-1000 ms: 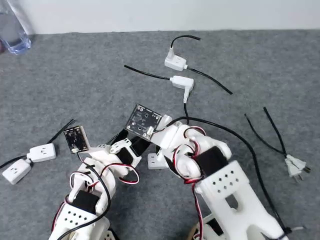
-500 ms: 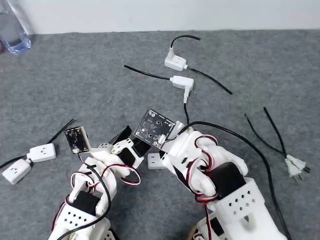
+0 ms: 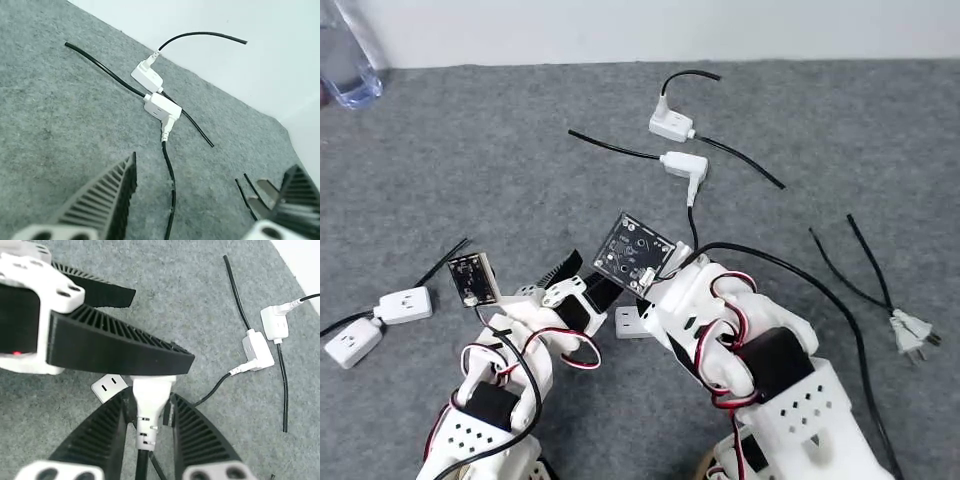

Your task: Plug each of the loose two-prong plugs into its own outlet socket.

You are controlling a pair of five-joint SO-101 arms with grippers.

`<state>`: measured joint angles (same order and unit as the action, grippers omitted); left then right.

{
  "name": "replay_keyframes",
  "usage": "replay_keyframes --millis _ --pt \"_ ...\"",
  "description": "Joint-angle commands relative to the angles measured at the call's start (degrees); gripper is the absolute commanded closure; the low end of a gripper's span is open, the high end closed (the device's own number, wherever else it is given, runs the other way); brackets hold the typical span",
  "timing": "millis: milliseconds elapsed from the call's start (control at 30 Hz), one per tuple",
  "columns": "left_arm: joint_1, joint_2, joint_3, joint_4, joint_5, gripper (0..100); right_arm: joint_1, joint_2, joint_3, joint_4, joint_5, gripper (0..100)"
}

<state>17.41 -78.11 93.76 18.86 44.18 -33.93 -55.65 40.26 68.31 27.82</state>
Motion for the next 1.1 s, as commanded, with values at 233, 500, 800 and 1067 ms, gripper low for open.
replay_keyframes --millis 233,500,800,1067 --pt "1.14 0.0 0.04 -0.18 -0.18 58 -1.1 -2.15 -7.3 -1.01 -2.29 99.1" --pt "1.14 0.0 0.13 -0.18 -0.18 58 -1.1 -2.24 -8.09 -0.84 -2.29 99.1" --pt "1.23 0.0 0.75 -0.18 -1.49 58 -1.01 -6.73 -7.91 -0.66 -1.93 99.1" --pt "1.23 0.0 1.1 -0.35 -2.02 58 1.01 -6.11 -7.21 -0.84 -1.85 99.1"
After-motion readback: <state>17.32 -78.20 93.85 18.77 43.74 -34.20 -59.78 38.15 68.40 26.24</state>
